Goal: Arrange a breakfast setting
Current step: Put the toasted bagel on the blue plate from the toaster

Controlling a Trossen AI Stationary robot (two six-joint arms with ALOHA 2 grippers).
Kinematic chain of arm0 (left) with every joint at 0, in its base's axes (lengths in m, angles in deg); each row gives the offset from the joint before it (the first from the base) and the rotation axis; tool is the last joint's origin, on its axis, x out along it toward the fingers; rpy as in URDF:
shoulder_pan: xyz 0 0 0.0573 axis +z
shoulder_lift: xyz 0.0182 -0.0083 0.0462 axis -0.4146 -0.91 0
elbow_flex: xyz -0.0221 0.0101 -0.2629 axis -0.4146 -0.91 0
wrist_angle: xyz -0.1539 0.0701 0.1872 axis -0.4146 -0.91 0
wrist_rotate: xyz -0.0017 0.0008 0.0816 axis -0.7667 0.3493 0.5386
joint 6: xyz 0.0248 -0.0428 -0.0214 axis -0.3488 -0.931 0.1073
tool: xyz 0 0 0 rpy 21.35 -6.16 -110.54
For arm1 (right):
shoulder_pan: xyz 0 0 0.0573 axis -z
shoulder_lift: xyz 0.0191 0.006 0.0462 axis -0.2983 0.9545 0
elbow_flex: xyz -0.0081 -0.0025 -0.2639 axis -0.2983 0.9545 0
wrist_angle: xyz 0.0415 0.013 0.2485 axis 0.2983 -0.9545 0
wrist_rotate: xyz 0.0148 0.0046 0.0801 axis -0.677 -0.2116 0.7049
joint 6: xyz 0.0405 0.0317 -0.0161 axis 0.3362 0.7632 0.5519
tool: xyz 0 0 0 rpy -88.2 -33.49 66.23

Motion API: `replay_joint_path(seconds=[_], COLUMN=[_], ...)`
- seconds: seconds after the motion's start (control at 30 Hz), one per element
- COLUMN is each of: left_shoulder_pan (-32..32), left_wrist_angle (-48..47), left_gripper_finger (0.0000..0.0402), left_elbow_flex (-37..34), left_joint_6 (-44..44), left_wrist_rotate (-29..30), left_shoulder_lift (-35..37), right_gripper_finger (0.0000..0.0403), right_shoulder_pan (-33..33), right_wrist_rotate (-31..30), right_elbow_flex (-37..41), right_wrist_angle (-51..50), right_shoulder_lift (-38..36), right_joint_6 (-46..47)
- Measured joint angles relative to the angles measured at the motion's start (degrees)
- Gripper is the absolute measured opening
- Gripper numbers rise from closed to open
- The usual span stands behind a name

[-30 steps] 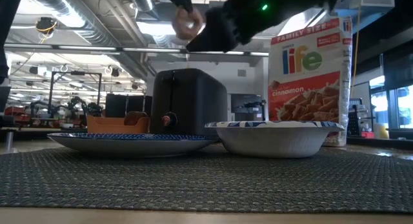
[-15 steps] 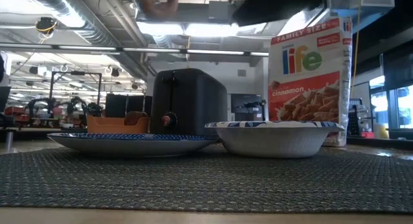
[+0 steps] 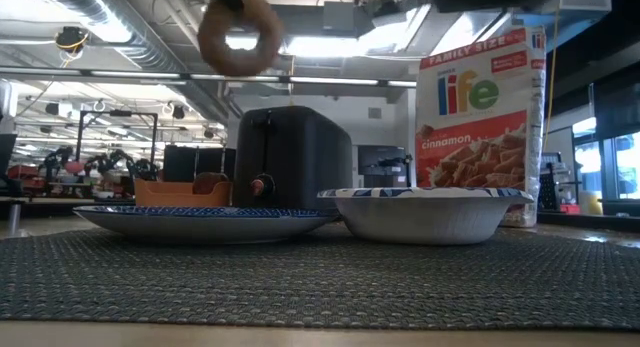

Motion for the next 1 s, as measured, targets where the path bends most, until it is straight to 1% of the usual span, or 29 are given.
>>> replay_joint_path(seconds=[0.13, 0.23, 0.4, 0.57, 0.77, 1.0], left_shoulder_pan=[-1.13, -1.88, -2.8, -3.96, -4.0, -4.79], left_wrist_angle=[6.59, 11.08, 16.0, 19.93, 21.09, 23.4], left_gripper_finger=[0.0073, 0.0073, 0.0073, 0.0073, 0.0073, 0.0074], left_elbow_flex=[-6.47, -11.2, -16.06, -17.03, -17.01, -16.95], left_joint_6=[-1.72, -1.42, -1.74, -1.74, -1.65, -3.27], left_wrist_rotate=[-0.15, -0.44, -1.71, -2.0, -3.67, -4.25], left_shoulder_lift=[-1.44, -2.8, -6.29, -11.32, -16.86, -18.51], right_gripper_finger=[0.0255, 0.0255, 0.0255, 0.0255, 0.0255, 0.0255], right_shoulder_pan=[-2.38, -3.82, -5.21, -6.01, -6.26, -6.2], right_wrist_rotate=[-2.87, -5.57, -5.81, -5.85, -5.79, -5.34], right_elbow_flex=[0.0, 0.0, 0.02, 0.02, 0.02, 0.02], right_wrist_angle=[-1.9, -2.54, -2.27, -1.98, -1.97, -2.0], right_shoulder_lift=[0.74, 2.37, 5.49, 6.88, 6.88, 6.88], right_joint_6=[4.19, 5.9, 8.45, 9.34, 9.35, 9.35])
